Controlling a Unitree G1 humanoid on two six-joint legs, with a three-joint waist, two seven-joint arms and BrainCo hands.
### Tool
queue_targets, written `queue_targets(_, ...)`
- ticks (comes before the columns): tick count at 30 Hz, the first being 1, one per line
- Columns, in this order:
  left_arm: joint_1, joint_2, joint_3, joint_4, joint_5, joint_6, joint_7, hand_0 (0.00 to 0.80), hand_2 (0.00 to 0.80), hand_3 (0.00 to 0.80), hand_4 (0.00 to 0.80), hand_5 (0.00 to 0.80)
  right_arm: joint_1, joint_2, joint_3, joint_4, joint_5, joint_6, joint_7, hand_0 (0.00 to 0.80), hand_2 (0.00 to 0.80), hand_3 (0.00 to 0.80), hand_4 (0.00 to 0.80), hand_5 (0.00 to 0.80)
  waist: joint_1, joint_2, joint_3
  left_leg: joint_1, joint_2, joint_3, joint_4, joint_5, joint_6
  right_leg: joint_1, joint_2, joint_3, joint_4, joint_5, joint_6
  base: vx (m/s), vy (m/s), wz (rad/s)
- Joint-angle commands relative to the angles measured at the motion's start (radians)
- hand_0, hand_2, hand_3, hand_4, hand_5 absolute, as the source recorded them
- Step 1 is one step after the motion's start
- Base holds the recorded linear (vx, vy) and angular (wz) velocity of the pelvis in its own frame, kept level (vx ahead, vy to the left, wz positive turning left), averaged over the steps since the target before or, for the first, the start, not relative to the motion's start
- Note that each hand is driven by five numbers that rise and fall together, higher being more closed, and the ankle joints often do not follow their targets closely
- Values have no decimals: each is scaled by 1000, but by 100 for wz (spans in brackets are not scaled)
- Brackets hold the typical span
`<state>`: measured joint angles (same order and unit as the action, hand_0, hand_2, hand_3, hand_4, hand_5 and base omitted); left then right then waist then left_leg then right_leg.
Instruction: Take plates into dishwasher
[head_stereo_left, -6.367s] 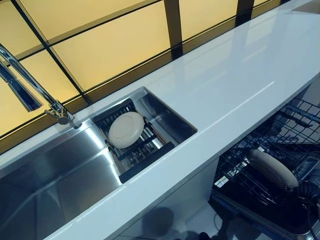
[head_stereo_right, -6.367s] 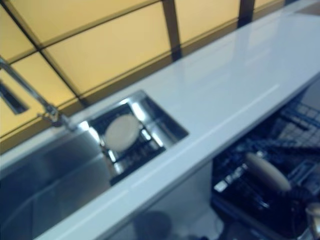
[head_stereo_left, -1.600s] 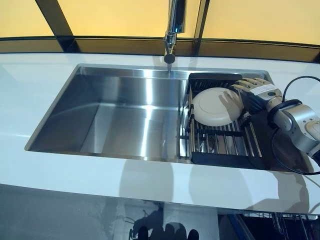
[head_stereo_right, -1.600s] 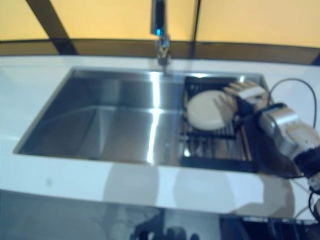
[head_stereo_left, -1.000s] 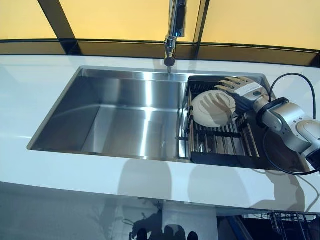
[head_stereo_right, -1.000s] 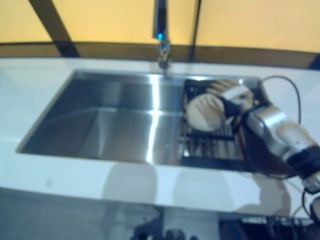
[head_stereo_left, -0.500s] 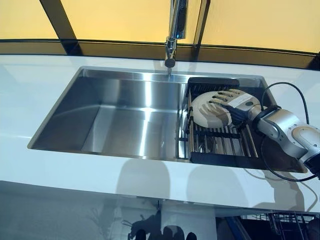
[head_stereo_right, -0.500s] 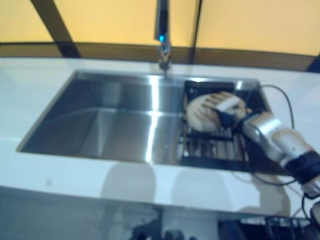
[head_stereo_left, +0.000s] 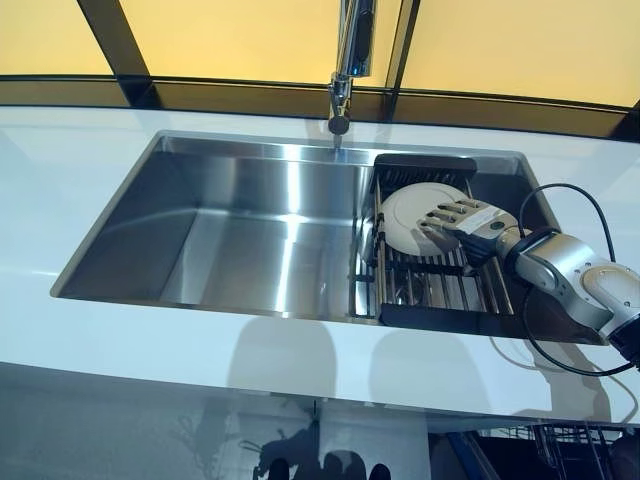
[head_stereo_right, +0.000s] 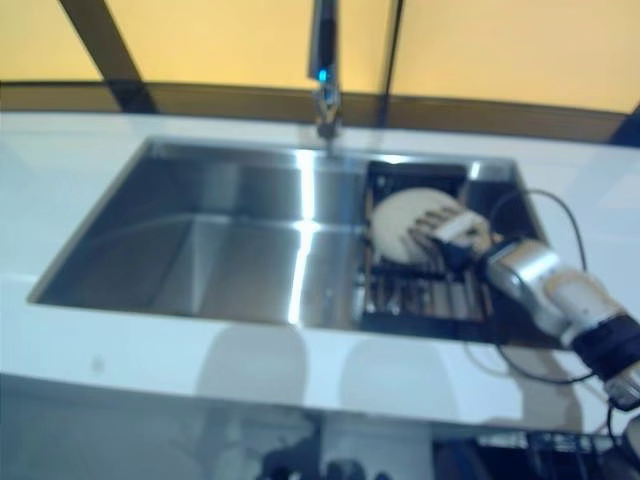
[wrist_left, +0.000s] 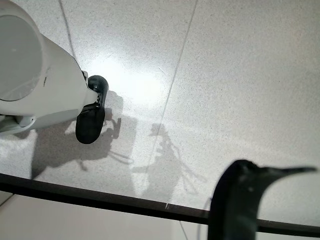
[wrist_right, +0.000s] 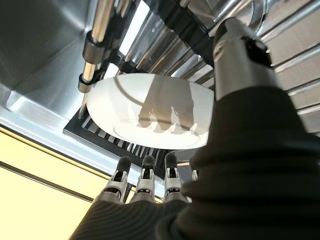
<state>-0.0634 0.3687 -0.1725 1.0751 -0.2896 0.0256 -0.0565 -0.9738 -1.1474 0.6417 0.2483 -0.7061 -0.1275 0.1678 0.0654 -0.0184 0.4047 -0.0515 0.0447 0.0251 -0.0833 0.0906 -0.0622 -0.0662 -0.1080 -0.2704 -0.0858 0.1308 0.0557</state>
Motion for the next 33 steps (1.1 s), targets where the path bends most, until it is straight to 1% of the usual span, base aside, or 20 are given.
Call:
queue_targets(1,-1,22,-16,12,-11,-10,18,0,0,0,0,0,-31,1,-21,-7,-31,16,-23,0,0,0,0,0,3,-32,-20,-19,-13,76,-4,-49,23,-8,-6,28,10,-39,87,0,0,0)
queue_targets(6,-1,18,-25,5,-26,-16,23,0,0,0,0,0,-55,16,-16,24,-37,40,-41,0,0,0,0,0,8,-20,-6,-32,-16,71,-4,-46,24,-19,-9,26,11,-38,84,-13,8,0)
queue_targets(13,4,20,-24,-4,-26,-15,20,0,0,0,0,0,-66,17,-12,35,-38,43,-48,0,0,0,0,0,12,-15,-2,-37,-18,68,-4,-46,24,-22,-10,23,11,-38,84,0,0,0)
queue_targets(16,2,20,-35,-22,-40,-12,24,0,0,0,0,0,-105,38,23,55,-44,73,-51,0,0,0,0,0,20,-6,11,-51,-24,61,-4,-43,26,-37,-15,19,14,-36,84,0,0,0)
queue_targets(19,6,21,-37,-29,-43,-12,25,0,0,0,0,0,-113,43,22,57,-38,84,-52,0,0,0,0,0,23,-2,16,-55,-25,59,-4,-42,27,-41,-15,18,15,-36,83,0,0,0)
queue_targets(25,7,25,-45,-51,-64,-11,27,0,0,0,0,0,-167,58,48,79,-51,139,-75,0,0,0,0,0,34,15,43,-83,-29,51,-4,-34,27,-70,-17,15,23,-34,82,0,0,0)
queue_targets(30,10,26,-66,-66,-81,-16,35,0,0,0,0,0,-241,56,85,151,-77,211,-154,0,0,0,0,0,47,33,61,-104,-34,41,-4,-29,27,-88,-22,4,27,-33,81,-8,7,5)
queue_targets(33,12,25,-73,-69,-89,-18,37,0,0,0,0,0,-266,58,98,172,-93,235,-172,0,0,0,0,0,51,38,65,-109,-36,38,-4,-28,28,-92,-23,1,30,-33,81,-1,5,1)
